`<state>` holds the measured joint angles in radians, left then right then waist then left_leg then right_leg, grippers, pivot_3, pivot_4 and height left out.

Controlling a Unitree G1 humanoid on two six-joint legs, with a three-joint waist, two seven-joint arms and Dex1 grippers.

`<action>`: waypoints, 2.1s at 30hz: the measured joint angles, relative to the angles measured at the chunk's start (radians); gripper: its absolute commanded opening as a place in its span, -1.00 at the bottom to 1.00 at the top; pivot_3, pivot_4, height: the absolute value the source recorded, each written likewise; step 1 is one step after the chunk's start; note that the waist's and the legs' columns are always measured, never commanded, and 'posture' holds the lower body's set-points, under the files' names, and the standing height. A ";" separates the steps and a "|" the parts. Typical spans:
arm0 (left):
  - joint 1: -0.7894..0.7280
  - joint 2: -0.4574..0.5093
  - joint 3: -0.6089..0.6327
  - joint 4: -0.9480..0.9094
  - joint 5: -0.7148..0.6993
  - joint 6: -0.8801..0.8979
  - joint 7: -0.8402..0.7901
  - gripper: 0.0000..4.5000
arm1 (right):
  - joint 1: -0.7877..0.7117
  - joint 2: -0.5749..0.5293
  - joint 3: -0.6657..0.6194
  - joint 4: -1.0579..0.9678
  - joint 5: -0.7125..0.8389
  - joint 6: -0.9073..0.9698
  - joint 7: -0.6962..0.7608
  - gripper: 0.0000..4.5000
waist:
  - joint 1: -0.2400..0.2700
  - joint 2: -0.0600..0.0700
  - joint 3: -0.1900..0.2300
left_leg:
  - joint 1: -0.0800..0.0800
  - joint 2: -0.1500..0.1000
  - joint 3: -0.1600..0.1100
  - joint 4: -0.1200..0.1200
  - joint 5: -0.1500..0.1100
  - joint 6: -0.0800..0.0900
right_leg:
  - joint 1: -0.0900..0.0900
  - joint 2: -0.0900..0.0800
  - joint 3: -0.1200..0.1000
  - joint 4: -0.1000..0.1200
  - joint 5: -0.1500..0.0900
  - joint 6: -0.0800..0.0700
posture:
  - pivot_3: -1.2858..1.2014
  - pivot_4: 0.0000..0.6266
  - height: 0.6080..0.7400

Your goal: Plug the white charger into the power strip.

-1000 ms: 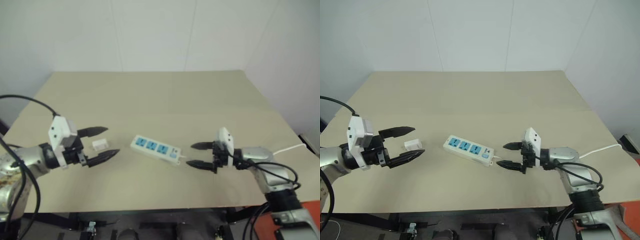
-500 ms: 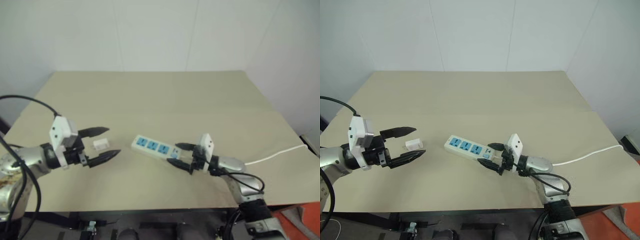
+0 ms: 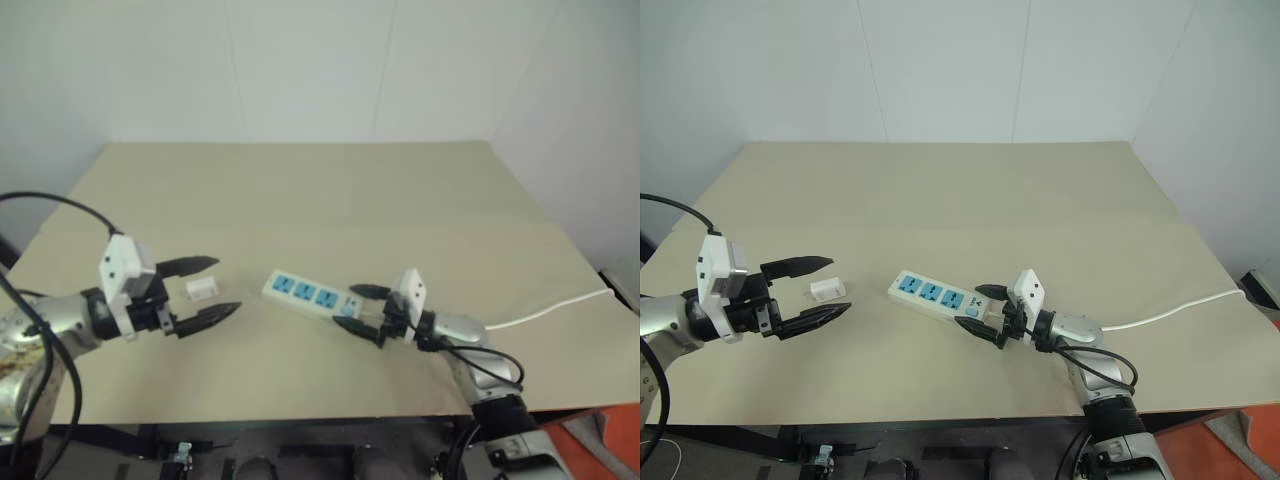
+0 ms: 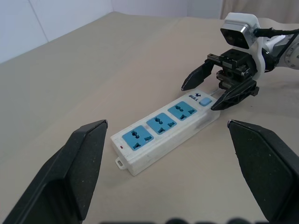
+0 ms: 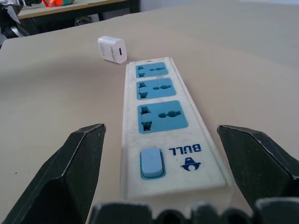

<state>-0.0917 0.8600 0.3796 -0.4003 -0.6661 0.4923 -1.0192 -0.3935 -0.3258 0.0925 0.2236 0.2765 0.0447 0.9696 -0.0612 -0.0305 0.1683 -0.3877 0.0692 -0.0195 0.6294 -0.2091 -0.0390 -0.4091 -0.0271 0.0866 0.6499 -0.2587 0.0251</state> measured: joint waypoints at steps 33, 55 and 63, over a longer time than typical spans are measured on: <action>-0.014 0.016 -0.001 0.022 -0.002 -0.010 -0.017 1.00 | -0.126 0.071 0.062 0.310 -0.091 -0.187 0.078 0.99 | -0.014 0.000 0.000 | 0.005 0.001 0.000 -0.001 0.000 0.000 | 0.004 0.001 0.001 0.000 0.000 0.000 | 0.03 -0.52 1.00; -0.018 0.040 -0.001 0.022 -0.002 -0.010 -0.014 1.00 | -0.249 0.071 0.050 0.502 -0.103 -0.265 0.213 0.52 | -0.034 -0.002 -0.001 | 0.006 0.001 0.000 -0.002 0.000 0.000 | 0.004 0.001 0.001 0.000 0.000 0.000 | 0.03 -0.52 1.00; -0.162 0.127 -0.016 0.187 0.044 -0.061 -0.082 1.00 | -0.265 -0.014 0.012 0.502 -0.053 -0.302 0.377 0.52 | -0.020 -0.001 0.001 | 0.004 0.001 0.000 -0.002 0.000 0.000 | 0.003 0.001 0.000 -0.001 0.000 0.000 | 0.03 -0.52 1.00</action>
<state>-0.2541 0.9874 0.3633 -0.2129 -0.6218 0.4316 -1.1010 -0.6589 -0.3401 0.1042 0.7253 0.2235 -0.2576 1.3462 -0.0808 -0.0320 0.1689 -0.3839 0.0698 -0.0197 0.6277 -0.2091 -0.0390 -0.4062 -0.0258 0.0871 0.6488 -0.2587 0.0251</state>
